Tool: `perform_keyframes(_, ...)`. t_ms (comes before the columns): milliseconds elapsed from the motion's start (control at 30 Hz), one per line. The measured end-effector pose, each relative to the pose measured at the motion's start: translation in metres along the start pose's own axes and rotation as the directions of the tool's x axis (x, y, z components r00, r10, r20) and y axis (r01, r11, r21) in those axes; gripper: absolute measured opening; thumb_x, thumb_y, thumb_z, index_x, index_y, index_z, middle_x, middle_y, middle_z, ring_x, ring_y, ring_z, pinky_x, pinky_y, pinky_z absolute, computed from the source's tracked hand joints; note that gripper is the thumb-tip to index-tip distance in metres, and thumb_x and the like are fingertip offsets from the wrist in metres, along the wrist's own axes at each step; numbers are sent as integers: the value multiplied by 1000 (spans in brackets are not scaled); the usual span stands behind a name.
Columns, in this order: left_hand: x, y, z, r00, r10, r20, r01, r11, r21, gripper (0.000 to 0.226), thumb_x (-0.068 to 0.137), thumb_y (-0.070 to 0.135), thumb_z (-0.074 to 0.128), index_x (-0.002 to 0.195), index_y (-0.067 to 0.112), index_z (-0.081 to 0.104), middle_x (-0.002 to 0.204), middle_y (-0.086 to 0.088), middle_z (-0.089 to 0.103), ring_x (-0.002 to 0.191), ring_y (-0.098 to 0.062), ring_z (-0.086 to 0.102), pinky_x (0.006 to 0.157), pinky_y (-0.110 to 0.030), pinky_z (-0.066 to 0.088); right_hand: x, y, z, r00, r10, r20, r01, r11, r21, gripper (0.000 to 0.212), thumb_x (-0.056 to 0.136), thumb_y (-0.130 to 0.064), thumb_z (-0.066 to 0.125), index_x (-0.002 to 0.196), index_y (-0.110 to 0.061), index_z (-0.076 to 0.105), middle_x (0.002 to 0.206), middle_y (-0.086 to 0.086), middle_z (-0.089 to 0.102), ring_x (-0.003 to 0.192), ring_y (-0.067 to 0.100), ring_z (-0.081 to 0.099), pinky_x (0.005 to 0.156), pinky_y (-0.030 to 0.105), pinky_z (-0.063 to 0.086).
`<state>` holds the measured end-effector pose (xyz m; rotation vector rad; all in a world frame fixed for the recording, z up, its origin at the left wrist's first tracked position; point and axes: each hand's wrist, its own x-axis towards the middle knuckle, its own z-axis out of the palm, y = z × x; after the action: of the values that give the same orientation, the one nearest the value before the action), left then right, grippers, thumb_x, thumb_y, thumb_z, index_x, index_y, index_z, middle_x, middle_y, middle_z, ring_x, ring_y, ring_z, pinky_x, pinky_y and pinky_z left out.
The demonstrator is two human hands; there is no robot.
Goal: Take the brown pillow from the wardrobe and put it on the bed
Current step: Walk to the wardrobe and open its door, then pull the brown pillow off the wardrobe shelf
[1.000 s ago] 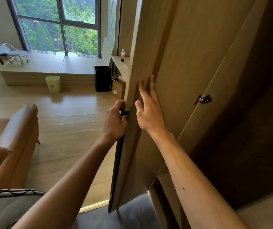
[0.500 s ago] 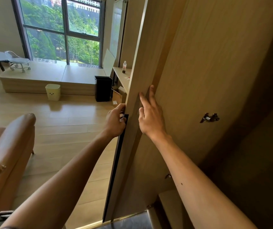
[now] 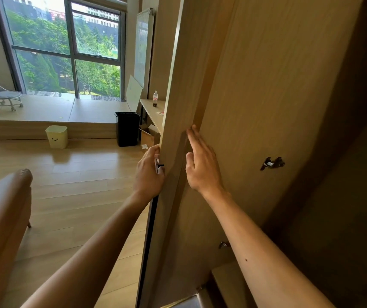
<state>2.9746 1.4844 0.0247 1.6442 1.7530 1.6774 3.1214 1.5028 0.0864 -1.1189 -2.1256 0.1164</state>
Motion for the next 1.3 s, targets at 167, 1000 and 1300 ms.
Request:
perform_keyframes(167, -3, 34, 7, 972, 101, -212, -107, 994, -21, 62, 85, 5, 66, 144, 9, 47, 140, -11, 54, 132, -27, 50, 111, -48, 42, -3, 16, -15, 999, 46, -15, -45, 996, 77, 62, 108, -6, 46, 165, -16, 26, 173, 1, 28, 159, 14, 24, 129, 36, 22)
perform_keyframes(1000, 17, 233, 154, 945, 291, 152, -219, 903, -369, 61, 92, 30, 72, 143, 42, 41, 142, 24, 42, 135, 1, 35, 107, -30, 33, -14, 137, -256, 886, 289, -364, -260, 957, 128, 66, 102, -29, 66, 161, -35, 37, 166, -10, 40, 155, 13, 33, 124, 36, 30)
perform_keyframes(1300, 91, 367, 193, 819, 564, 102, -448, 741, -500, 61, 94, 29, 71, 146, 37, 41, 138, 27, 33, 128, 12, 26, 103, -17, 23, 52, 122, -403, 810, 70, -582, -206, 963, -171, 64, 100, -27, 68, 158, -31, 41, 161, -10, 44, 148, 9, 40, 114, 26, 34)
